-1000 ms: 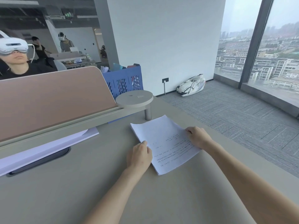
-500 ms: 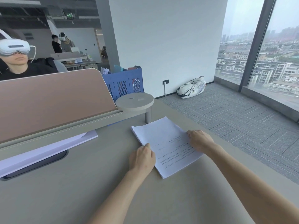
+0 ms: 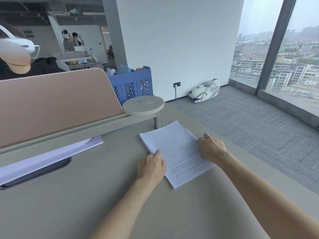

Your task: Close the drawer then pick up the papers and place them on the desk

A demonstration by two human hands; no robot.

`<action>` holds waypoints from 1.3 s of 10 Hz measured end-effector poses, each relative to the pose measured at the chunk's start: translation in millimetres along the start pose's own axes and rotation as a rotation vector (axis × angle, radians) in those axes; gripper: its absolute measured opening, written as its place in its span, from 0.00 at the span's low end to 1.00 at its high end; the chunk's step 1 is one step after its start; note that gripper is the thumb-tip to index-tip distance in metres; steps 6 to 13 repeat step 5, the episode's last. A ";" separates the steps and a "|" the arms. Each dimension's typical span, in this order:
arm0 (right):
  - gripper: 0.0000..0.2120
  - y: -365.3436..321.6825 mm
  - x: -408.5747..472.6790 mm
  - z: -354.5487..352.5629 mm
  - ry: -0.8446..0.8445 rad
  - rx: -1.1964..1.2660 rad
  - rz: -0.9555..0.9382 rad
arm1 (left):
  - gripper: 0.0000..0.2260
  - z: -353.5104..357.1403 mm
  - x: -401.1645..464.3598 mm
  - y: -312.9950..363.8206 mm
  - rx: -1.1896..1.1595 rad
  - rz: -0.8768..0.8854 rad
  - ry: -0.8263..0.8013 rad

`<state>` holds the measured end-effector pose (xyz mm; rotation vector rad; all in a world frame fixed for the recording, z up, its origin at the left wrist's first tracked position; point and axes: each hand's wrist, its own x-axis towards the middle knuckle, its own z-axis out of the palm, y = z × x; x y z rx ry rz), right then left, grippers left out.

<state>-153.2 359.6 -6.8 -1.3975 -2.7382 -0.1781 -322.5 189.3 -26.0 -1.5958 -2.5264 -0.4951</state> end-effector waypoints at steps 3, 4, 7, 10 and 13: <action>0.05 -13.3 -3.0 -11.1 0.109 0.070 0.045 | 0.11 -7.6 -1.7 -4.9 -0.093 -0.028 0.025; 0.05 -20.6 -3.1 -16.6 0.136 0.085 0.025 | 0.12 -10.4 -4.7 -8.8 -0.099 -0.045 0.007; 0.05 -27.3 -2.3 -16.1 0.145 0.107 0.033 | 0.12 -11.0 -9.4 -13.6 -0.127 -0.061 0.007; 0.05 -27.3 -2.3 -16.1 0.145 0.107 0.033 | 0.12 -11.0 -9.4 -13.6 -0.127 -0.061 0.007; 0.05 -27.3 -2.3 -16.1 0.145 0.107 0.033 | 0.12 -11.0 -9.4 -13.6 -0.127 -0.061 0.007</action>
